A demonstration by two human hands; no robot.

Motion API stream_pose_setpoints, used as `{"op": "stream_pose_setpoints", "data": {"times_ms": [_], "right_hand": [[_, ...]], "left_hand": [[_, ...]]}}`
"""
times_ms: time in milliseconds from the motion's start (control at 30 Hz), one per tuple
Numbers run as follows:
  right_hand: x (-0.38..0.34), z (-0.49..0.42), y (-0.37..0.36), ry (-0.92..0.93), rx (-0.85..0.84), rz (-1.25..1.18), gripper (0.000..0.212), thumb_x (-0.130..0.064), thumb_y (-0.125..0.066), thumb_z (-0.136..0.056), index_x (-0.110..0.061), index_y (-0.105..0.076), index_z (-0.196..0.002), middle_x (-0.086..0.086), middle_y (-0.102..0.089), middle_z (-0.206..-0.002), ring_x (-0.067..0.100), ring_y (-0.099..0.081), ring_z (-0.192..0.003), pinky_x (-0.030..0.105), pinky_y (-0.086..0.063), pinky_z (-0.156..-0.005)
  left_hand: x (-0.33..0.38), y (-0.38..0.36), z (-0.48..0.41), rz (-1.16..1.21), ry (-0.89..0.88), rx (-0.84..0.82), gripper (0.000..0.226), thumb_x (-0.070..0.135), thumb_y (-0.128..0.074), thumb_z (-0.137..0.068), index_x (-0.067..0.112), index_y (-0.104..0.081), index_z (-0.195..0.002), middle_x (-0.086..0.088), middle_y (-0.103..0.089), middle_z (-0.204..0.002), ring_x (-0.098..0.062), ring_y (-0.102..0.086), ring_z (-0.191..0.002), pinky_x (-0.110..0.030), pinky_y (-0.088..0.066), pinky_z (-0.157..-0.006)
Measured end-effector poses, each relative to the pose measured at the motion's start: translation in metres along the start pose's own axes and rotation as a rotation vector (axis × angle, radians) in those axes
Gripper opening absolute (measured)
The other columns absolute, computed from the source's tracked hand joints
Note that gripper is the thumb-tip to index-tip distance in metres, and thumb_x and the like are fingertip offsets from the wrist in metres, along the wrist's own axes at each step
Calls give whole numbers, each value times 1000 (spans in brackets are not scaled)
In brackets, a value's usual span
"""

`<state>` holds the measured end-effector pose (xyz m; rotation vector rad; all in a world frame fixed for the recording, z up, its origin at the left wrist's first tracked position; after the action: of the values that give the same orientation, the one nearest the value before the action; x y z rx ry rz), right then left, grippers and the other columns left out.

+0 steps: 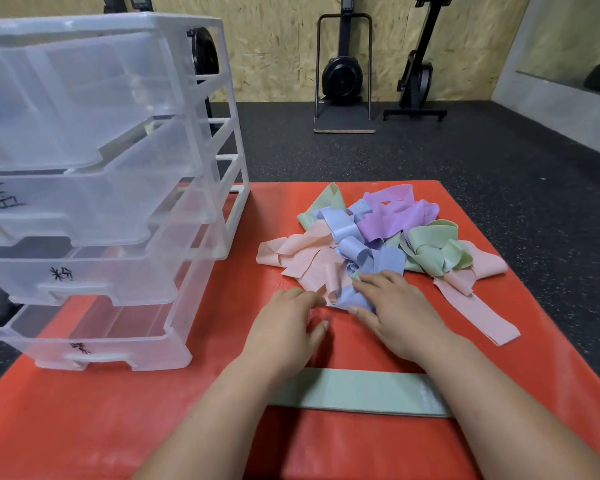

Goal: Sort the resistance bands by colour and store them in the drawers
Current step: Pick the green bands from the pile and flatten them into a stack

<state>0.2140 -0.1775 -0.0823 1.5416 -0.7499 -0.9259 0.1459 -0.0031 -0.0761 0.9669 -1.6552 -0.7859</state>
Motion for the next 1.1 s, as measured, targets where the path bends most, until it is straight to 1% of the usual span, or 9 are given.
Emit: {"op": "stream_pose_setpoints", "data": {"times_ms": [267,367,533,600,700,767,867,1000,1100], "right_hand": [[20,5,51,-55,252,-120,65,-55,-42,-97,-22,-47,-153,-3,-47,-156,24,-42,-142,45,-37,-118],[21,16,92,-11,428,-220,53,-43,-48,-98,-17,-55,-144,2,-53,-148,29,-49,-133,44,-40,-113],[29,55,160,53,733,-375,39,-24,-55,-103,-14,-62,-140,-8,-55,-144,9,-49,-134,28,-35,-115],[39,63,155,15,706,-433,25,-17,-67,-100,-23,-73,-123,-12,-67,-131,10,-61,-126,28,-44,-108],[53,72,129,-96,595,-558,25,-14,-80,-87,-38,-79,-94,-17,-77,-101,8,-72,-96,33,-56,-92],[53,79,124,-102,582,-658,22,-15,-80,-87,-36,-80,-92,-11,-78,-95,12,-73,-89,38,-59,-85],[32,85,127,-6,543,-773,20,-7,-78,-90,-26,-76,-95,-17,-76,-93,9,-73,-88,26,-57,-82],[18,81,76,27,238,-529,27,-14,-80,-88,-38,-67,-93,-26,-73,-93,-2,-70,-93,25,-55,-83],[21,82,57,6,180,-525,22,-25,-83,-88,-40,-67,-94,-25,-73,-91,-3,-70,-93,26,-57,-83]], "left_hand": [[3,12,5,24,5,6,34,40,-68,-95,32,-67,-127,10,-65,-123,-18,-55,-116,-37,-47,-99],[4,18,9,17,3,12,35,40,-68,-95,32,-66,-129,11,-64,-124,-17,-55,-116,-36,-47,-99],[3,26,15,19,14,24,33,39,-68,-95,33,-66,-127,14,-65,-121,-16,-56,-114,-34,-48,-96],[5,27,17,17,13,23,32,39,-67,-96,33,-66,-127,15,-65,-120,-15,-56,-114,-35,-49,-97],[10,25,17,20,8,14,33,38,-67,-95,34,-67,-128,15,-66,-120,-15,-58,-115,-37,-50,-98],[15,25,16,55,3,15,33,38,-68,-94,35,-67,-127,15,-67,-120,-13,-61,-113,-38,-51,-98],[27,22,14,145,-25,23,32,38,-70,-93,37,-66,-124,18,-67,-116,-7,-63,-105,-36,-53,-94],[46,6,14,269,-73,-64,41,41,-72,-94,42,-59,-133,20,-66,-115,-3,-64,-98,-34,-54,-91],[59,-7,13,274,-120,-137,44,42,-75,-93,42,-60,-135,18,-67,-111,-3,-64,-91,-33,-54,-89]]}}
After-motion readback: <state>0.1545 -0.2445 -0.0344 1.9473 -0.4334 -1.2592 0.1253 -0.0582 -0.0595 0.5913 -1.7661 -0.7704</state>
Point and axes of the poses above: each hand's wrist, its own z-axis away from the middle knuckle, its own y-axis out of the back of the hand, x = y × z, the point moved 9 cm from there along -z, towards the middle knuckle
